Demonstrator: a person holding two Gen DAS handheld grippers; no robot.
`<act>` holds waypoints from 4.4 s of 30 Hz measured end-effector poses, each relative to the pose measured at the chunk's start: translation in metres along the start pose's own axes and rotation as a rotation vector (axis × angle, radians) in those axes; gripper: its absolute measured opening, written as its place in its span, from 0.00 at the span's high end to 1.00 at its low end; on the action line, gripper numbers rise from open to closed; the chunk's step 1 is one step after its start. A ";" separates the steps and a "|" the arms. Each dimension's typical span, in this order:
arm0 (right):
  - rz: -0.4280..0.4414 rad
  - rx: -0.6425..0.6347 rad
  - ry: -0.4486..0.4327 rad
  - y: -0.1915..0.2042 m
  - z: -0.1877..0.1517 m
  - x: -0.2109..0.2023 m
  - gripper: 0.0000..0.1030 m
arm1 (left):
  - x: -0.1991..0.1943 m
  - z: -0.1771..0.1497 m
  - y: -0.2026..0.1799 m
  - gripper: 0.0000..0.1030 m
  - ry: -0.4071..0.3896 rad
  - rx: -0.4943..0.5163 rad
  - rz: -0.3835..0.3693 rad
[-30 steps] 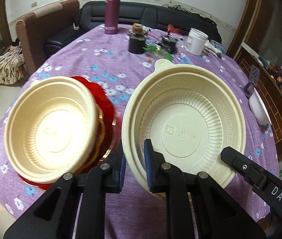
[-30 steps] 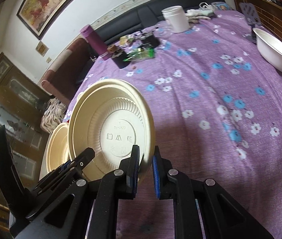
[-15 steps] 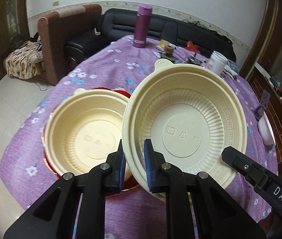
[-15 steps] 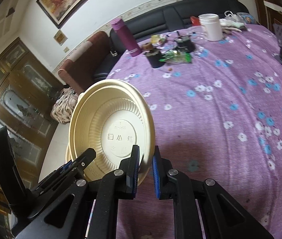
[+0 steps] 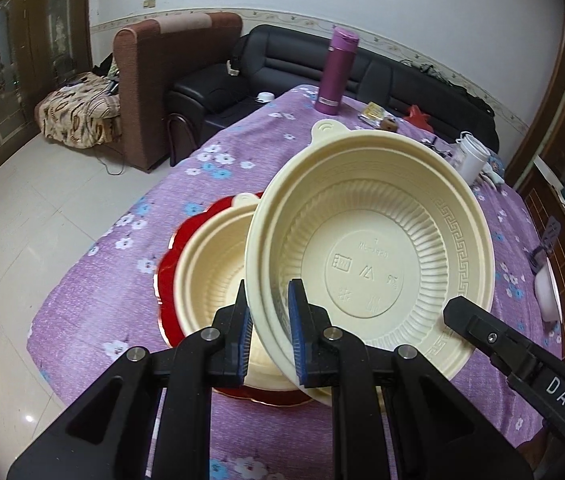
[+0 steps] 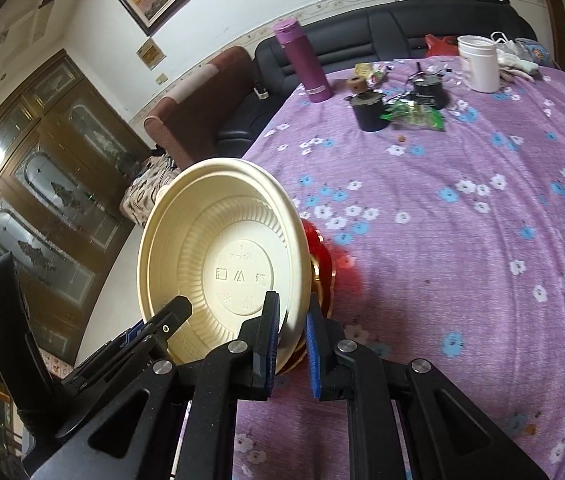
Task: Organize plates and bowls
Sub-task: 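Lower the beige bowl into the bowls on the red plates, then open the left tool to release the beige bowl and withdraw, then move the left tool to the large white bowl, then grasp the large white bowl rim with the left tool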
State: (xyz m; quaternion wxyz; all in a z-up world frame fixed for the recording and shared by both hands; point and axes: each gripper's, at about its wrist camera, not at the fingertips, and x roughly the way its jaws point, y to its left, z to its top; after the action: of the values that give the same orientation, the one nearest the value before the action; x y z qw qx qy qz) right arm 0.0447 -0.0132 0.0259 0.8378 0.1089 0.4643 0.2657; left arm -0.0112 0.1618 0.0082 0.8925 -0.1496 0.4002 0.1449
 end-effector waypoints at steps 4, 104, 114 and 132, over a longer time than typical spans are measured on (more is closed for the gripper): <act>0.005 -0.013 0.022 0.009 0.001 0.012 0.88 | 0.003 0.001 0.010 0.86 0.006 -0.017 0.015; -0.023 0.347 -0.179 -0.167 -0.005 -0.093 0.20 | -0.015 0.011 -0.142 0.20 -0.070 0.168 -0.195; -0.116 0.556 -0.301 -0.289 -0.019 -0.159 0.20 | 0.002 -0.013 -0.294 0.21 0.032 0.389 -0.365; -0.121 0.916 -0.381 -0.466 -0.005 -0.177 0.39 | 0.074 -0.035 -0.486 0.21 0.138 0.550 -0.364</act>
State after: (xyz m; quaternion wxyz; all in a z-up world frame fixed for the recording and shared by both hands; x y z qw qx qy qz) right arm 0.1250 -0.4997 -0.0497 0.7877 0.4853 0.3775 -0.0392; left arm 0.1962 -0.2855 0.0035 0.8816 0.0185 0.4503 -0.1406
